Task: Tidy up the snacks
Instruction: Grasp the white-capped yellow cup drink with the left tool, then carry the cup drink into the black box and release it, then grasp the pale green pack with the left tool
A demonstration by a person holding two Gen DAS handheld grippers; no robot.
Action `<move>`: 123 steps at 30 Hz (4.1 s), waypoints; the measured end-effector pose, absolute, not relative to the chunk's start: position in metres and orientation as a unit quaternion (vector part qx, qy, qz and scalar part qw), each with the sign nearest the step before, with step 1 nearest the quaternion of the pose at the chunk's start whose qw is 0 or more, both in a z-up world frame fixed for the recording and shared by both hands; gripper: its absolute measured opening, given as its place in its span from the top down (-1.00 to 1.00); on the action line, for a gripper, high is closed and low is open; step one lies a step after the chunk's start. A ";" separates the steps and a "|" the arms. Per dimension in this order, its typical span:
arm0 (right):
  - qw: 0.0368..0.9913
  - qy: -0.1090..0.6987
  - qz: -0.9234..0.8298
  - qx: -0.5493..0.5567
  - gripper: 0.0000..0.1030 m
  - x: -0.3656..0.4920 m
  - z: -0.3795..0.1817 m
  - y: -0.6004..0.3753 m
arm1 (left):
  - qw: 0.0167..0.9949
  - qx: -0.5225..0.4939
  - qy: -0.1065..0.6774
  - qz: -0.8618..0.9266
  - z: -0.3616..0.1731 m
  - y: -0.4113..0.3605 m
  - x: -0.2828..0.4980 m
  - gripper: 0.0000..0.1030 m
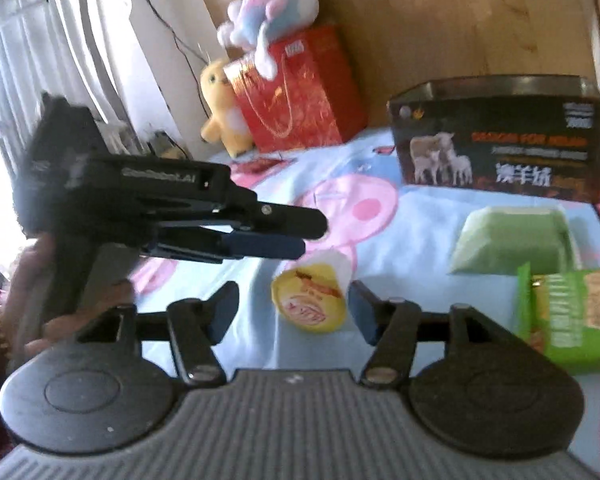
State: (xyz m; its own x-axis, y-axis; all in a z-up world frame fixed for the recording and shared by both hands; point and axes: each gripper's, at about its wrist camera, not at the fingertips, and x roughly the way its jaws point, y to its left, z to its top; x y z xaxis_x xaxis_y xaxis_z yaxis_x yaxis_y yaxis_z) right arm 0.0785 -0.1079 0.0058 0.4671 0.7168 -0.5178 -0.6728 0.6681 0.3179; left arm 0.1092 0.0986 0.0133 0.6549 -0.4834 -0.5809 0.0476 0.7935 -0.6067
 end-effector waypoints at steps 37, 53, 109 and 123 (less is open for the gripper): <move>0.909 0.283 0.298 0.064 0.32 0.036 -0.001 -0.190 | 0.833 -0.228 0.429 -0.265 0.010 0.004 0.106 0.12; 0.932 0.193 0.304 0.041 0.32 0.181 0.063 -0.151 | 0.885 -0.235 0.323 -0.238 0.084 0.034 0.234 0.11; 0.898 0.291 0.329 0.031 -0.26 0.009 0.007 -0.203 | 0.833 -0.245 0.424 -0.258 0.007 0.036 0.062 0.09; 0.914 0.263 0.301 -0.064 0.15 -0.003 -0.005 -0.182 | 0.844 -0.193 0.427 -0.260 0.012 0.015 0.055 0.16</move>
